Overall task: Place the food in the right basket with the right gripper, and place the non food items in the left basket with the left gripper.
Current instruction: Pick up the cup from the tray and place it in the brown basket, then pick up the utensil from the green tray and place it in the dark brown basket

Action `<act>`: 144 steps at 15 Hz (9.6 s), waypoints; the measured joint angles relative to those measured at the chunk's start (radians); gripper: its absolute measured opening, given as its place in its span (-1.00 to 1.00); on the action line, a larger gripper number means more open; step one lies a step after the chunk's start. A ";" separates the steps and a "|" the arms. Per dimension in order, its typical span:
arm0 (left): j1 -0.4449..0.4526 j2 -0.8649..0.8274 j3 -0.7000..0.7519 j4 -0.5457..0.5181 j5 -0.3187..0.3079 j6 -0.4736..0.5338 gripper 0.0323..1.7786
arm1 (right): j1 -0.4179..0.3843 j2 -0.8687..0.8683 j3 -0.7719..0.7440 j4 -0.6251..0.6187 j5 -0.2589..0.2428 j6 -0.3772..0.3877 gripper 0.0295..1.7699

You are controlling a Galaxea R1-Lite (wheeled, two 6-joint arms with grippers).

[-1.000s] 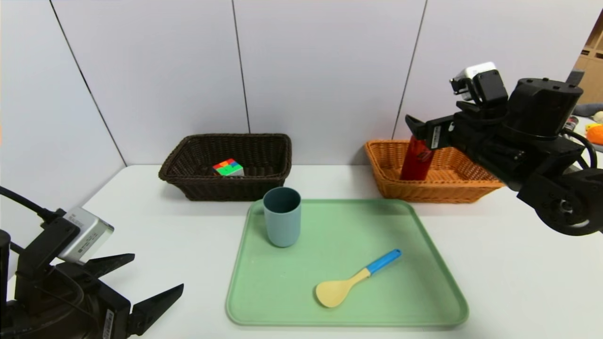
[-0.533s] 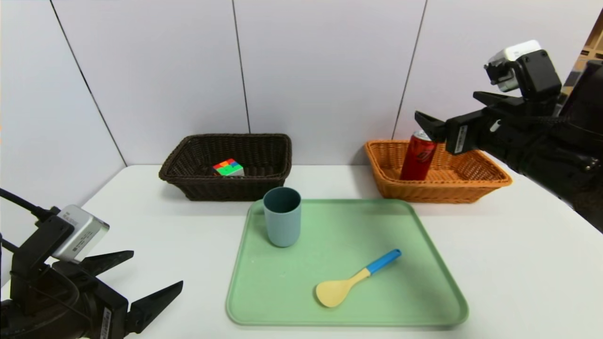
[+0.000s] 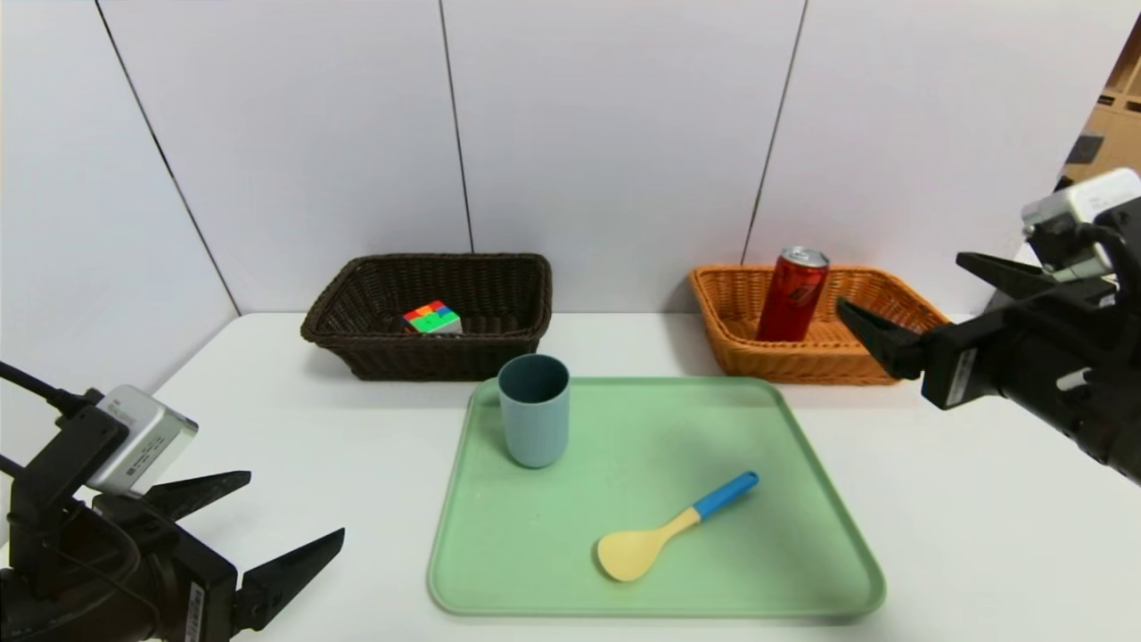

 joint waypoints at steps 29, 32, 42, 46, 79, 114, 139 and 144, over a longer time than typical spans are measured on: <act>-0.238 0.854 -0.136 -0.926 0.085 -0.019 0.90 | 0.000 -0.169 0.227 0.034 -0.016 0.001 0.91; -0.222 0.889 -0.173 -0.926 0.085 -0.019 0.90 | 0.000 -0.165 0.230 0.033 -0.013 0.000 0.91; -0.194 0.952 -0.276 -0.916 0.085 -0.007 0.53 | 0.000 -0.156 0.248 0.032 -0.012 0.000 0.91; -0.197 0.949 -0.264 -0.922 0.088 -0.007 0.27 | 0.000 -0.145 0.248 0.031 -0.012 0.000 0.91; 0.040 0.872 -0.965 -0.166 -0.061 0.136 0.27 | 0.017 -0.123 0.262 0.029 -0.013 -0.001 0.91; -0.009 0.682 -0.846 -0.069 -0.131 0.191 0.85 | 0.045 -0.101 0.289 0.020 -0.014 0.001 0.91; -0.361 1.016 -1.160 0.517 -0.170 0.366 0.90 | 0.045 -0.134 0.250 0.021 -0.011 -0.009 0.91; -0.391 1.088 -1.272 0.636 -0.142 0.291 0.90 | 0.046 -0.137 0.248 0.024 -0.011 -0.010 0.91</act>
